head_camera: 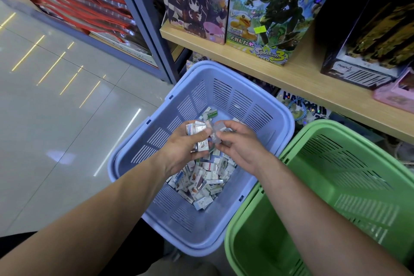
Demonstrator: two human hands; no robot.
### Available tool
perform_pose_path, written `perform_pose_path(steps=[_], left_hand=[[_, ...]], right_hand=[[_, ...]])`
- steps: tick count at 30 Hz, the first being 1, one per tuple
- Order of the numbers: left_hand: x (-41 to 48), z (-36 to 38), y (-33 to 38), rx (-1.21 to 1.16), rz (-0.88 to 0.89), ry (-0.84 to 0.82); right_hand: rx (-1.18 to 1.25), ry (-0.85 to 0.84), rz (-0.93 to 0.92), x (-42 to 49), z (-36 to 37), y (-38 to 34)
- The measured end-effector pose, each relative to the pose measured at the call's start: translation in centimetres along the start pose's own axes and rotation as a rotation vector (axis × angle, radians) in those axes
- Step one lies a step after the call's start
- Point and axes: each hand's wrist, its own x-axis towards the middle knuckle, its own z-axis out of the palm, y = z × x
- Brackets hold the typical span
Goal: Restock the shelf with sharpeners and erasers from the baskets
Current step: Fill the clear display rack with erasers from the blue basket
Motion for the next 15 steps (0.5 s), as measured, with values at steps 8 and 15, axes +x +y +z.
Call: perform_pose_path(steps=[8,15], left_hand=[[0.25,-0.11,0.07,-0.002,-0.029,0.061],[-0.03,0.34,0.30,0.004,-0.023,0.014]], right_hand=[[-0.004,-0.005,-0.061,-0.07,-0.10,-0.09],[-0.137,0.037,-0.085,-0.06,0.48,0.37]])
